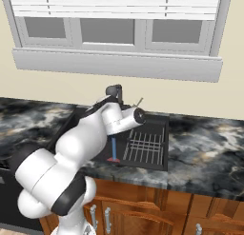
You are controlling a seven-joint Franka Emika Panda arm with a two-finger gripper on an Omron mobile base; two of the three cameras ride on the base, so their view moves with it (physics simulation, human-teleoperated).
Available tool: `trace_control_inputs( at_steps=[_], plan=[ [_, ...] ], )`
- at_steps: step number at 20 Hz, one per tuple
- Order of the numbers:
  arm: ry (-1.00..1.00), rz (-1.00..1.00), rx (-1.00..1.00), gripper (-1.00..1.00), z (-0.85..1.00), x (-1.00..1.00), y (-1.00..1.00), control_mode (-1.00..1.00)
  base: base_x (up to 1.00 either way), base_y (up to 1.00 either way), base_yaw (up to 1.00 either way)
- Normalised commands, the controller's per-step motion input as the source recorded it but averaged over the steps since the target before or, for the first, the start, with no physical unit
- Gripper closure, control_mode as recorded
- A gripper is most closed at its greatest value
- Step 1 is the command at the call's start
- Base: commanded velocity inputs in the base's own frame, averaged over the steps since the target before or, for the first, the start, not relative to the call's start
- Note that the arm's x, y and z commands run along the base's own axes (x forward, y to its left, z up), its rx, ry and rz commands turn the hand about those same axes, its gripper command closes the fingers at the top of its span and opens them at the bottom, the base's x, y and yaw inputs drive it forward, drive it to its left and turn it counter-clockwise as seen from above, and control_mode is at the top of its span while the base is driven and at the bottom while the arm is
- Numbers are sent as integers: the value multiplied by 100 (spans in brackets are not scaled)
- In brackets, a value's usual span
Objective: Soak the sponge with water for a few seconds and then drop it inside the sink.
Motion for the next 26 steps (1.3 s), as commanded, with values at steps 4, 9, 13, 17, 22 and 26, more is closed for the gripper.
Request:
trace_control_inputs(
  at_steps=[4,9,13,17,22,26],
  plan=[
    [0,0,0,100,-23,16,8,-100,0,0,0],
    [0,0,0,100,-22,16,5,-100,0,0,0],
    [0,0,0,100,-15,19,7,-100,0,0,0],
    [0,0,0,100,-16,20,9,-100,0,0,0],
    [0,0,0,100,-18,18,7,-100,0,0,0],
    [0,0,0,100,-12,11,4,-100,0,0,0]
  ],
)
